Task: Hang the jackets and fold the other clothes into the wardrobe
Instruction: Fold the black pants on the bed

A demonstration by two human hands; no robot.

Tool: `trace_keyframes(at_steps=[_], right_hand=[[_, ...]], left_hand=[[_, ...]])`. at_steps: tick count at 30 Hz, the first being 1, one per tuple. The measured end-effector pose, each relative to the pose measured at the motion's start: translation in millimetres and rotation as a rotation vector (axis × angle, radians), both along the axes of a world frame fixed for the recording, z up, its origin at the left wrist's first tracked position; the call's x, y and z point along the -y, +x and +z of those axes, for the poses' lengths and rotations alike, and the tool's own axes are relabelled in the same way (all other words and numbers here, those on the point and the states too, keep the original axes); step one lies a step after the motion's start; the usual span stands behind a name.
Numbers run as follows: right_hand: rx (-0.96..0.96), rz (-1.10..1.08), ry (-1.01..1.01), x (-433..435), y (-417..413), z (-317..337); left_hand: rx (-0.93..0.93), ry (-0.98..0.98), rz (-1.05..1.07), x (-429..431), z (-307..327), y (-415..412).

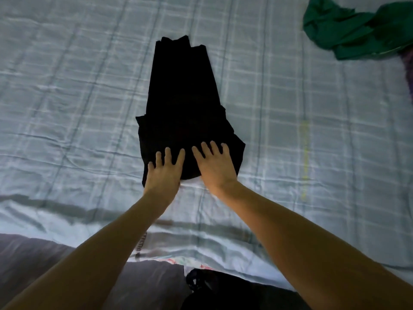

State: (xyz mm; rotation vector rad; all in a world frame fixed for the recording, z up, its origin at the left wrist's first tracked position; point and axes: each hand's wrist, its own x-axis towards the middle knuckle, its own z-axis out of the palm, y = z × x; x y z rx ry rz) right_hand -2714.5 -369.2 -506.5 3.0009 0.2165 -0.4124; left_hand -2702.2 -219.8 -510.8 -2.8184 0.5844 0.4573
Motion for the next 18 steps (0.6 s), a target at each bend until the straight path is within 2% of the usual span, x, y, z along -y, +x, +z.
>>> trace_keyframes(at_steps=[4, 6, 8, 11, 12, 13, 14, 15, 17, 18], right_hand=[[0.104, 0.069, -0.018, 0, 2, 2], [0.017, 0.107, 0.075, 8, 7, 18], [-0.179, 0.115, 0.211, 15, 11, 43], [-0.662, 0.035, 0.312, 19, 17, 97], [-0.78, -0.028, 0.32, 20, 20, 112], [-0.787, -0.069, 0.32, 21, 23, 123], [-0.674, -0.079, 0.317, 21, 25, 130], [-0.459, -0.075, 0.318, 21, 27, 132], [0.109, -0.089, 0.335, 21, 28, 126], [0.313, -0.105, 0.333, 19, 26, 120]], left_hand=[[0.004, 0.058, -0.056, 9, 9, 3], [-0.057, 0.038, -0.068, 16, 25, 11], [-0.252, -0.087, -0.056, 19, 46, 18], [-0.802, -0.183, 0.071, 13, 85, 22], [-0.911, -0.21, 0.098, 9, 97, 24], [-0.934, -0.247, 0.102, 3, 105, 27], [-0.866, -0.313, 0.104, -2, 112, 30], [-0.7, -0.402, 0.115, -7, 114, 35], [-0.166, -0.639, 0.157, -16, 111, 42], [0.092, -0.741, 0.171, -19, 107, 43]])
